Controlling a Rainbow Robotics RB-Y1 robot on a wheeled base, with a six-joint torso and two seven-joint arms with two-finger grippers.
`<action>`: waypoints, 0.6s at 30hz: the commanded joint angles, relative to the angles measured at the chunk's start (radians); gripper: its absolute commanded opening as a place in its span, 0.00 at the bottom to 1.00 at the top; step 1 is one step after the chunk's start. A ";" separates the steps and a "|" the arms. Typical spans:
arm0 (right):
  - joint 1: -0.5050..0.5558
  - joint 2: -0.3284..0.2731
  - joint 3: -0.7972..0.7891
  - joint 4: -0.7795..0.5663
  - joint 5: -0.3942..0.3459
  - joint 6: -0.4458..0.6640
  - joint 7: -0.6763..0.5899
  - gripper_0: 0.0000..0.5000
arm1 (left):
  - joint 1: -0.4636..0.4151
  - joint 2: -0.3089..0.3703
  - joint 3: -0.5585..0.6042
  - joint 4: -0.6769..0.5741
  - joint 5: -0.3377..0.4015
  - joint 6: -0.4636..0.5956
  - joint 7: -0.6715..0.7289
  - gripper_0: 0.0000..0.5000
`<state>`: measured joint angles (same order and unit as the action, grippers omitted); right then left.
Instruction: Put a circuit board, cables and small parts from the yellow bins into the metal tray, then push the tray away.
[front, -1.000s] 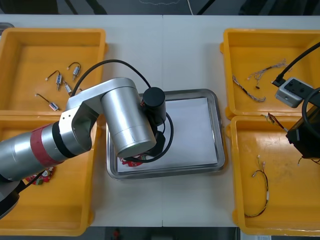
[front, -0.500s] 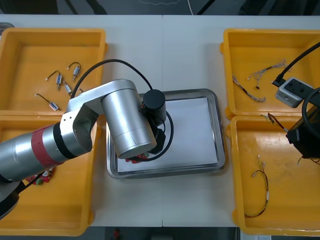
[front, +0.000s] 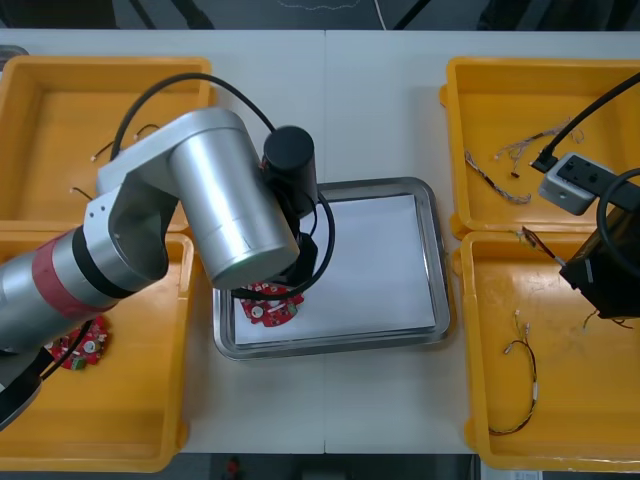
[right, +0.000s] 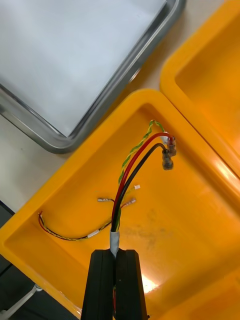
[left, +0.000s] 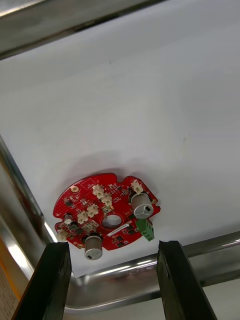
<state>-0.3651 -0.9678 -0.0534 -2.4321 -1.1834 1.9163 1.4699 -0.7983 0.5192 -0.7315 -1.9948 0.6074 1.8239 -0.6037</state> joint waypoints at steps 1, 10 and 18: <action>-0.149 -0.034 0.118 -0.025 -0.019 0.004 0.015 0.00 | 0.013 0.018 0.158 -0.064 0.069 0.078 0.055 1.00; -0.377 0.024 0.385 -0.025 0.031 0.003 0.024 0.00 | -0.006 0.094 0.391 -0.047 0.193 0.096 -0.082 1.00; -0.488 0.158 0.606 0.010 0.151 -0.082 0.053 0.00 | -0.044 0.193 0.498 0.074 0.281 0.096 -0.168 1.00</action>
<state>-0.7781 -0.8672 0.4599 -2.4311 -1.0627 1.8764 1.4701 -0.8002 0.6443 -0.2757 -1.9628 0.8635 1.9114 -0.6592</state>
